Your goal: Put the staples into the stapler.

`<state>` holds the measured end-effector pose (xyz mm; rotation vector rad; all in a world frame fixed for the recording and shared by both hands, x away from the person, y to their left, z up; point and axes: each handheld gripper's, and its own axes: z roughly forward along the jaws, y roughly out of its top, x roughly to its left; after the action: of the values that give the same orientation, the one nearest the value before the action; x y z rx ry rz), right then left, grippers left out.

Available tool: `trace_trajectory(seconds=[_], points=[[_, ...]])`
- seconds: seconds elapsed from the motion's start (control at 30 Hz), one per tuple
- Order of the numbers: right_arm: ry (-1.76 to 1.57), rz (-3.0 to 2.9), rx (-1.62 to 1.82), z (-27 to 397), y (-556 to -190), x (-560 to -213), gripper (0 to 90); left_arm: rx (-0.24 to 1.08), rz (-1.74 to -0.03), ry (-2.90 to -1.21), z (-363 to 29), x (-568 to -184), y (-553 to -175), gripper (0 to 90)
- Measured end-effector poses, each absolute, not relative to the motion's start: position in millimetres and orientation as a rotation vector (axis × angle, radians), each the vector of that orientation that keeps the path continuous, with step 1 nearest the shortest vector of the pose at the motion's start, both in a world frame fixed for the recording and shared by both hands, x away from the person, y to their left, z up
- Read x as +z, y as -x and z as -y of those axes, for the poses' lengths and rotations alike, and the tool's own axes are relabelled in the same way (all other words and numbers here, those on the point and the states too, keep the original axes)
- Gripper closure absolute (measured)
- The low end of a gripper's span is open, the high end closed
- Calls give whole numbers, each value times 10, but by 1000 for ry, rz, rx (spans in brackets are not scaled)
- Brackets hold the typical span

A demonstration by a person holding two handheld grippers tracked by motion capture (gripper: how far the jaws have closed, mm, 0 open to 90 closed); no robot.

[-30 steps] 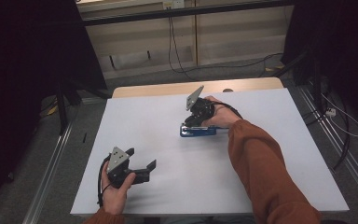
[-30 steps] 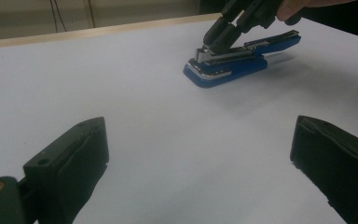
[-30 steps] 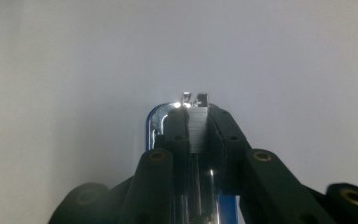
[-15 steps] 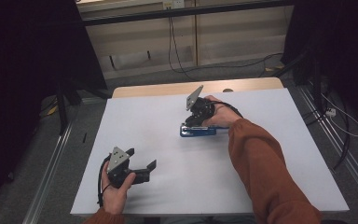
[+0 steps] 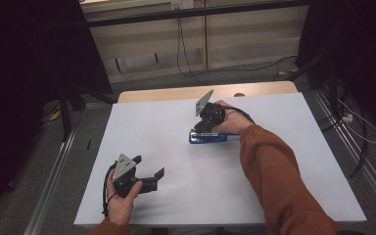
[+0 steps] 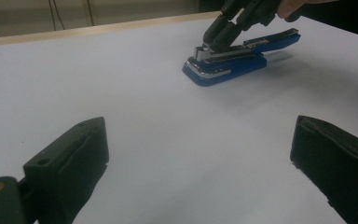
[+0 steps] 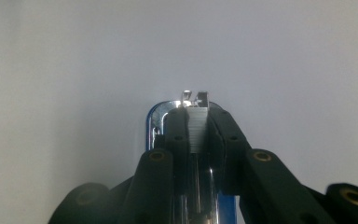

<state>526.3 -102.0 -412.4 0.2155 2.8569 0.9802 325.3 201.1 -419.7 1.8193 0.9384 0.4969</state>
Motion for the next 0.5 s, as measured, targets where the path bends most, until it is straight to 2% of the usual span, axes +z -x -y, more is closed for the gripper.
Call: trace_trajectory(seconds=[0.5], points=[[-227, -2848, 990, 984, -5263, -4130, 784, 500, -939, -1822, -2009, -4196, -3251, 44]])
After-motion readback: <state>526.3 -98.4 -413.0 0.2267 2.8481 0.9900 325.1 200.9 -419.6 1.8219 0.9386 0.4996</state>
